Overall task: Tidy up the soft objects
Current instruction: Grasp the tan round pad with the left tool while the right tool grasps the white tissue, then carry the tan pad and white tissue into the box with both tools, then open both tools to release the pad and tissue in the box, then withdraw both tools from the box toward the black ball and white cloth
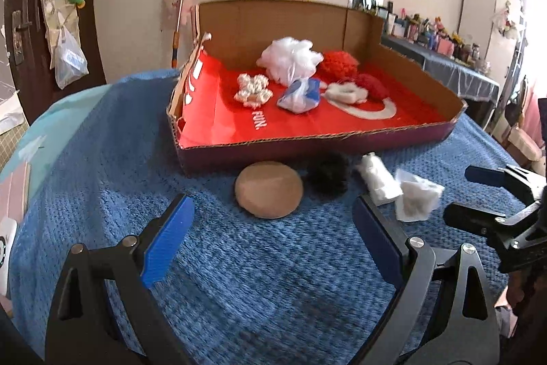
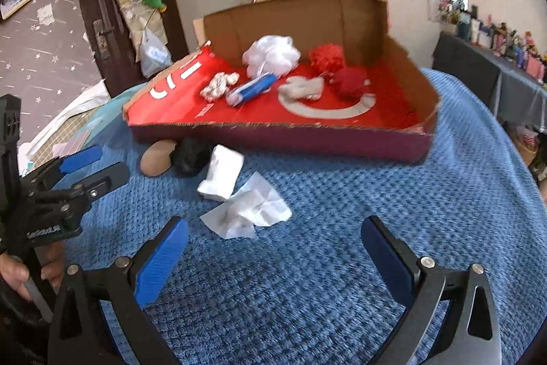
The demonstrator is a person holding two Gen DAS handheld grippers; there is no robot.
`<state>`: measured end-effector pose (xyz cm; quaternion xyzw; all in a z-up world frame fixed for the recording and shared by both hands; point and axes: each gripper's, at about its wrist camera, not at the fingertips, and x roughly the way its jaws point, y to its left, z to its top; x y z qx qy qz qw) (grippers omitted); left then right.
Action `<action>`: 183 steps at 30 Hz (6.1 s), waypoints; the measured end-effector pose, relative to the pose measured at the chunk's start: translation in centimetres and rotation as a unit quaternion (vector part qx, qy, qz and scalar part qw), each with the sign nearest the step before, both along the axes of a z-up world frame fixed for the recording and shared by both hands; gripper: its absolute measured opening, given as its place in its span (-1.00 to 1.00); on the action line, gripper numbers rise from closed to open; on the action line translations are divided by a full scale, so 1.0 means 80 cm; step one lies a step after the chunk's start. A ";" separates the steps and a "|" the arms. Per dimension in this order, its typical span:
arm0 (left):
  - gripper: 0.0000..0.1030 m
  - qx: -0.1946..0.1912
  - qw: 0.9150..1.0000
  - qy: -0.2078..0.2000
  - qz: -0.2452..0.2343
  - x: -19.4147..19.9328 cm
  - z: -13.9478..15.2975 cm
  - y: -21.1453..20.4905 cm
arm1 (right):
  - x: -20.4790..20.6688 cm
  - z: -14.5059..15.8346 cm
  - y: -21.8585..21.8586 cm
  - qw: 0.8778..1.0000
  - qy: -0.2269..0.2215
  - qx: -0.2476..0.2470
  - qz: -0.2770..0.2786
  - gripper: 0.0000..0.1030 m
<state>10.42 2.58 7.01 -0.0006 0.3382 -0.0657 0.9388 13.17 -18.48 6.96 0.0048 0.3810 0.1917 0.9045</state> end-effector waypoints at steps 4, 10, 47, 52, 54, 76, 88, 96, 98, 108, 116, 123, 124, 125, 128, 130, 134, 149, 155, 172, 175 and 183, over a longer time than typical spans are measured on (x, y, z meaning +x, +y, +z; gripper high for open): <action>0.83 0.010 1.000 0.026 -0.010 0.021 -0.008 0.005 | 0.013 -0.005 0.010 1.000 0.016 -0.012 0.017 1.00; 0.82 0.009 0.997 0.068 -0.032 0.050 -0.018 0.006 | 0.032 -0.012 0.023 0.998 0.041 -0.023 0.043 0.88; -0.09 -0.006 0.994 0.040 -0.099 0.032 0.017 -0.017 | 0.017 0.020 0.011 0.998 -0.004 -0.023 0.055 -0.59; -0.09 -0.008 0.994 0.033 -0.102 0.034 0.027 -0.018 | 0.020 0.028 0.004 0.999 -0.010 -0.013 0.050 -0.59; -0.09 -0.007 0.994 0.032 -0.104 0.038 0.033 -0.019 | 0.023 0.035 0.001 0.999 -0.014 -0.009 0.048 -0.59; -0.09 0.013 0.986 0.104 -0.127 0.155 0.021 -0.023 | 0.182 0.033 -0.026 0.994 0.097 0.025 0.045 -0.58; -0.09 0.008 0.983 0.144 -0.111 0.191 0.001 -0.014 | 0.210 0.009 -0.018 0.988 0.144 0.011 0.050 -0.57; -0.09 0.021 0.981 0.156 -0.111 0.200 -0.006 -0.016 | 0.217 0.005 -0.014 0.987 0.156 -0.009 0.044 -0.56; -0.09 0.024 0.981 0.158 -0.110 0.203 -0.008 -0.016 | 0.219 0.004 -0.012 0.986 0.160 -0.016 0.043 -0.56; -0.05 0.028 0.980 0.162 -0.109 0.207 -0.013 -0.018 | 0.221 0.000 -0.009 0.985 0.164 -0.039 0.040 -0.56; -0.04 0.035 0.980 0.160 -0.111 0.208 -0.015 -0.021 | 0.220 0.001 -0.010 0.985 0.163 -0.044 0.040 -0.54; -0.01 0.042 0.980 0.158 -0.114 0.207 -0.015 -0.025 | 0.220 0.001 -0.010 0.985 0.162 -0.048 0.039 -0.52; 0.00 0.042 0.980 0.158 -0.115 0.207 -0.015 -0.025 | 0.219 0.001 -0.011 0.985 0.162 -0.048 0.039 -0.50; 0.01 0.042 0.980 0.158 -0.115 0.207 -0.015 -0.025 | 0.219 0.001 -0.010 0.985 0.162 -0.049 0.039 -0.46; 0.04 0.044 0.980 0.158 -0.116 0.208 -0.016 -0.029 | 0.219 0.002 -0.009 0.985 0.160 -0.052 0.040 -0.37; 0.08 0.044 0.980 0.157 -0.117 0.208 -0.016 -0.029 | 0.218 0.002 -0.008 0.985 0.159 -0.057 0.040 -0.37; 0.11 0.042 0.980 0.156 -0.120 0.210 -0.017 -0.032 | 0.218 0.002 -0.007 0.985 0.157 -0.062 0.040 -0.29; 0.25 0.039 0.980 0.157 -0.119 0.210 -0.018 -0.030 | 0.214 0.006 -0.008 0.986 0.146 -0.078 0.035 -0.10; 0.34 0.041 0.981 0.147 -0.118 0.203 -0.009 -0.030 | 0.208 0.012 -0.006 0.986 0.132 -0.090 0.038 0.06; 0.47 0.030 0.989 0.101 -0.108 0.170 0.031 -0.029 | 0.181 0.041 -0.010 0.991 0.091 -0.092 0.029 0.37; 0.54 0.026 0.990 0.091 -0.104 0.161 0.040 -0.026 | 0.173 0.052 -0.013 0.993 0.077 -0.087 0.024 0.39; 0.65 0.011 0.995 0.051 -0.090 0.127 0.064 -0.023 | 0.143 0.085 -0.021 0.997 0.030 -0.072 0.006 0.61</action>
